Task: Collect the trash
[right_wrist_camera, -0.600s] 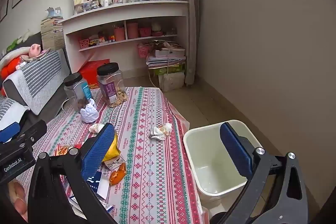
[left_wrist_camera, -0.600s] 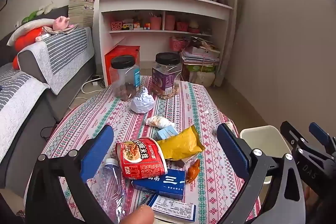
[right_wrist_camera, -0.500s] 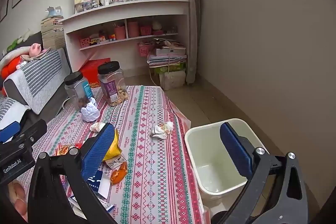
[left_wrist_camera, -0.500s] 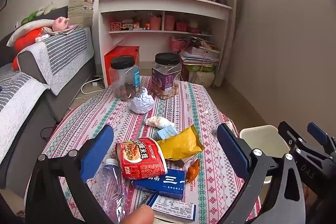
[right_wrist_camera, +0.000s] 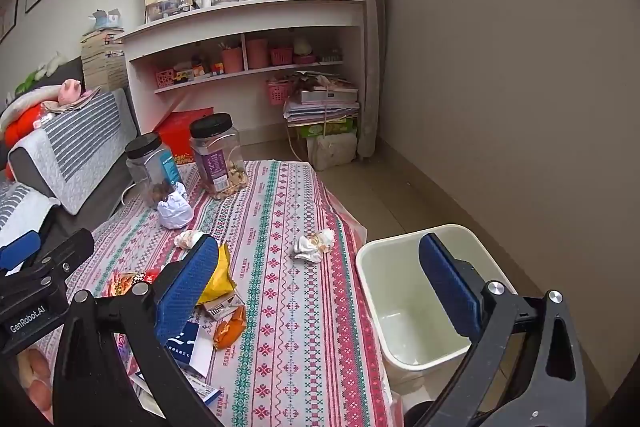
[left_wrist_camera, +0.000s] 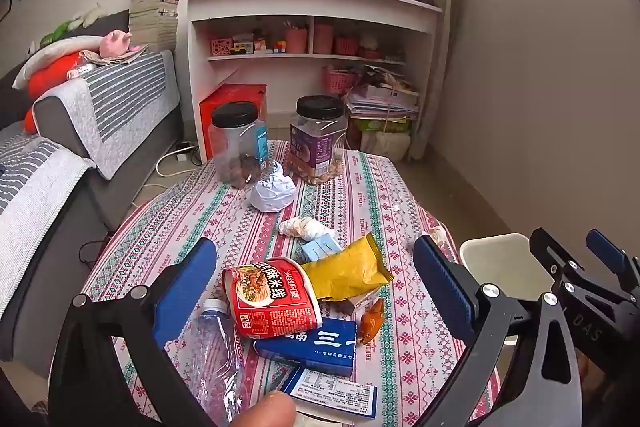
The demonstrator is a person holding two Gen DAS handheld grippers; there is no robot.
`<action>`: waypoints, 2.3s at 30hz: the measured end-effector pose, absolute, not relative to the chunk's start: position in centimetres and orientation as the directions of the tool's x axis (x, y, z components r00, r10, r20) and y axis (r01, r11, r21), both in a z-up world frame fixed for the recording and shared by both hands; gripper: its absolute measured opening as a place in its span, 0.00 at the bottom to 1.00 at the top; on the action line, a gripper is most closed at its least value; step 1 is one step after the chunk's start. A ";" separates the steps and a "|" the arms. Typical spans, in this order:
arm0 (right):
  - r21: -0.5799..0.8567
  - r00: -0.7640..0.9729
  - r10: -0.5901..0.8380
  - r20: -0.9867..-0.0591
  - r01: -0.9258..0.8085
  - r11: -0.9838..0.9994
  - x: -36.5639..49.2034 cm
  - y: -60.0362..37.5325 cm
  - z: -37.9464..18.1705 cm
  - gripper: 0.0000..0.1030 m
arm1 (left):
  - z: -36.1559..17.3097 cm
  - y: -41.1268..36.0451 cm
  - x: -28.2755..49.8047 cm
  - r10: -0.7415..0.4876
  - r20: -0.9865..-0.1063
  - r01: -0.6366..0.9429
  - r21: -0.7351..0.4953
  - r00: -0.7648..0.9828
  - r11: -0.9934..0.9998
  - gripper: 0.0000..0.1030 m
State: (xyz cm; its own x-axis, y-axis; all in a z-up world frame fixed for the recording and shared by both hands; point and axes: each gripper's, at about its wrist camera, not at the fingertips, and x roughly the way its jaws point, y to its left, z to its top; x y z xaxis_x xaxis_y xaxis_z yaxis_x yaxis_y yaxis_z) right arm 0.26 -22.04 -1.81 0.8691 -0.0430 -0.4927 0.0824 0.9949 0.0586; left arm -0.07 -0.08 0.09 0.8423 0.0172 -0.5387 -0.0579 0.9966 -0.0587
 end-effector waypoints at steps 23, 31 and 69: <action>0.060 0.861 -0.030 -0.507 0.070 0.996 0.1 -21.8 -1.7 0.93 | -0.6 0.2 0.2 0.022 -0.545 -0.061 -0.053 0.838 0.997 0.93; 0.060 0.860 -0.028 -0.510 0.068 0.996 0.1 -21.7 -1.8 0.93 | -0.6 0.3 0.0 0.021 -0.547 -0.060 -0.053 0.837 0.997 0.93; 0.054 0.857 -0.027 -0.515 0.064 0.997 0.1 -21.6 -1.9 0.93 | -1.2 0.5 0.0 0.030 -0.560 -0.066 -0.045 0.828 0.997 0.93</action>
State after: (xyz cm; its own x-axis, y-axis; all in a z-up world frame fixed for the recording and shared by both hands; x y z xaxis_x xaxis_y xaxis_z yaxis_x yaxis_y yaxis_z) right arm 0.08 -21.61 -1.91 0.8569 -0.0274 -0.5147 0.0640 0.9965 0.0535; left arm 0.00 0.50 -1.21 0.8280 0.0297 -0.5599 -0.0660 0.9968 -0.0447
